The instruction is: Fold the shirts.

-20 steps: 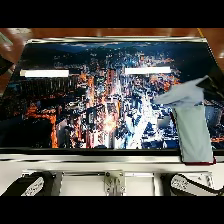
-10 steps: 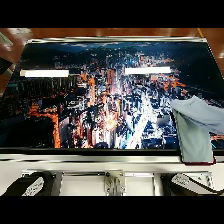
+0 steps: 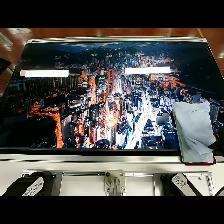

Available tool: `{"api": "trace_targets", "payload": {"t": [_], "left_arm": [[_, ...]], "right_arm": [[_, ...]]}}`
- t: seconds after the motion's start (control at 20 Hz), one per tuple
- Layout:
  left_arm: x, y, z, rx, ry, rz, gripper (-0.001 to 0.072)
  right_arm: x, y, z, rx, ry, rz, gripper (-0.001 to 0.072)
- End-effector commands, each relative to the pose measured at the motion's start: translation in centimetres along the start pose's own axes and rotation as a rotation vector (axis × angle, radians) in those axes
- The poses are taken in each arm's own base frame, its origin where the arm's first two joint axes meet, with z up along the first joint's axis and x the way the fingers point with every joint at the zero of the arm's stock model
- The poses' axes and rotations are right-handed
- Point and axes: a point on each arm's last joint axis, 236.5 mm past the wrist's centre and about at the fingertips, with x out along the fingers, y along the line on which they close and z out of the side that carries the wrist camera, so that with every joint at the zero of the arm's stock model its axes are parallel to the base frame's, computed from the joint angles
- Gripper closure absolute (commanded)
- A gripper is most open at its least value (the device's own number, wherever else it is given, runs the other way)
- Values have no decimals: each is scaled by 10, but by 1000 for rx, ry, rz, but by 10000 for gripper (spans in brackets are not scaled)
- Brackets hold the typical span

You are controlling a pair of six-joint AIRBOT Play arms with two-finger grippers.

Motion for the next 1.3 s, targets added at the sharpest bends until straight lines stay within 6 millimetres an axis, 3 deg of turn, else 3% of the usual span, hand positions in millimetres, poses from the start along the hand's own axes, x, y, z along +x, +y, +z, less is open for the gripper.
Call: {"api": "trace_targets", "payload": {"t": [0.0,0.05,0.2,0.35,0.4,0.5,0.6,0.7,0.75,0.8,0.85,0.95,1.05,1.25], "left_arm": [[0,0,0,-4,0,0,666],[1,0,0,-5,2,0,666],[8,3,-2,-8,17,4,666],[24,6,-9,-6,60,2,667],[32,4,-17,53,100,-5,669],[56,-6,-53,143,254,-23,671],[84,-19,-99,257,434,-5,670],[116,-27,-142,408,581,48,666],[132,-36,-164,457,645,46,552],[145,-45,-183,449,695,46,234],[158,-49,-199,416,735,62,93],[177,-50,-215,410,758,66,273],[183,-46,-216,370,745,82,266],[179,-42,-219,366,772,92,252]], "right_arm": [[32,-1,-2,68,-30,17,296],[30,2,0,37,-37,28,114],[2,-10,6,-2,-65,-39,109],[-60,-18,38,-45,-231,-104,113],[-86,-2,58,-110,-342,-71,113],[-134,59,86,-297,-555,44,113],[-152,129,83,-486,-655,125,113],[-126,176,55,-707,-593,61,112],[-107,188,42,-759,-533,10,109],[-86,197,29,-781,-463,-25,42],[-70,206,19,-790,-401,-31,37],[-42,219,1,-821,-287,-22,37],[-28,227,-11,-868,-235,-37,38],[-23,239,-21,-915,-235,-32,37]]}}
